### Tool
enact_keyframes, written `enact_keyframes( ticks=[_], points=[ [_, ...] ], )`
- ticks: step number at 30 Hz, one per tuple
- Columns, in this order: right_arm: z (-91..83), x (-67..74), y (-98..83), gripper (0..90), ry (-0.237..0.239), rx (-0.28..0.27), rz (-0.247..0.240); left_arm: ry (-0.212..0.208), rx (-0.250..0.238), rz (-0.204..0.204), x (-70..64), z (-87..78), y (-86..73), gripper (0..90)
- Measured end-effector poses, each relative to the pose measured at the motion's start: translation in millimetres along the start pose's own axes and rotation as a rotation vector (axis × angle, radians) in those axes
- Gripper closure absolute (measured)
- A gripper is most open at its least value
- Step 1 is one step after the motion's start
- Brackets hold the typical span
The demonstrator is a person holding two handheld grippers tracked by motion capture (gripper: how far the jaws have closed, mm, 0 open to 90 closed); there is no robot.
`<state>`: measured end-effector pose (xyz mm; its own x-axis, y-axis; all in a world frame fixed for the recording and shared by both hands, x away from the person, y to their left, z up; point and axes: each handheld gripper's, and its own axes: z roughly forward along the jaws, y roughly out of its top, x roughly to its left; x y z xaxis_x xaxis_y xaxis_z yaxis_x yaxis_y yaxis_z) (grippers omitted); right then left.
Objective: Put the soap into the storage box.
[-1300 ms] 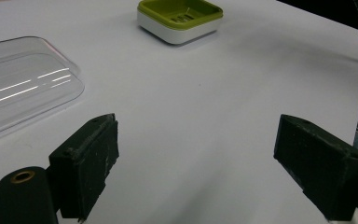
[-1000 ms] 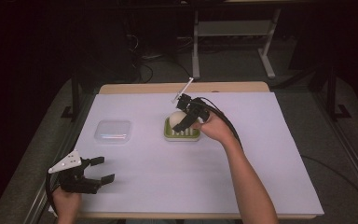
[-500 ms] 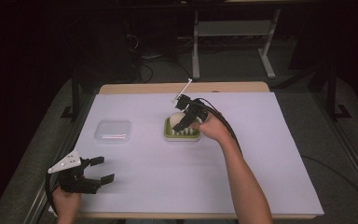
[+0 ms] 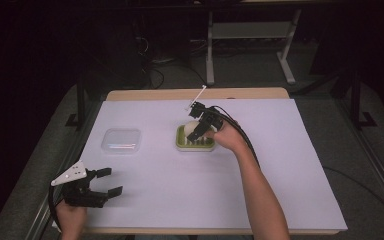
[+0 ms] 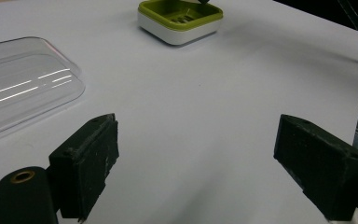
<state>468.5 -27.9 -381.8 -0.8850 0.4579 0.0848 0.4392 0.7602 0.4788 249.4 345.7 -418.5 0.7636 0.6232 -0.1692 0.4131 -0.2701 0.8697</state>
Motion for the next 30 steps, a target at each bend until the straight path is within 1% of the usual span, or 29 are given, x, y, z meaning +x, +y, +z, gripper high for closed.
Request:
enact_keyframes(
  ticks=[7, 12, 15, 20, 23, 27, 30],
  points=[
    [5.8, -2.0, -0.9, 24.3, 0.0, 0.022, 0.012, 0.001, -0.003, -0.003, -0.2, -0.2, -0.1, 13.2],
    [9.3, -2.4, -0.7, 24.3, -0.003, 0.032, 0.009, 0.0, -0.002, -0.001, -0.1, -0.3, 0.0, 13.2],
    [12.0, -3.3, -0.8, 24.3, -0.002, 0.039, 0.02, 0.001, -0.001, -0.004, 0.1, -0.4, -0.3, 13.2],
    [14.8, -4.2, -1.1, 24.3, -0.001, 0.051, 0.016, 0.001, -0.002, -0.002, 0.1, -0.5, -0.2, 13.2],
    [16.7, -4.0, -1.8, 24.3, -0.004, 0.068, 0.024, 0.001, -0.002, -0.004, 0.1, -0.5, -0.3, 13.2],
    [17.8, -4.7, -1.9, 24.3, -0.008, 0.072, 0.017, 0.0, -0.002, -0.003, 0.1, -0.5, -0.3, 13.2],
    [17.9, -4.7, -1.8, 24.3, -0.009, 0.069, 0.024, 0.0, -0.001, -0.004, -0.1, -0.4, -0.3, 13.2]
  ],
)
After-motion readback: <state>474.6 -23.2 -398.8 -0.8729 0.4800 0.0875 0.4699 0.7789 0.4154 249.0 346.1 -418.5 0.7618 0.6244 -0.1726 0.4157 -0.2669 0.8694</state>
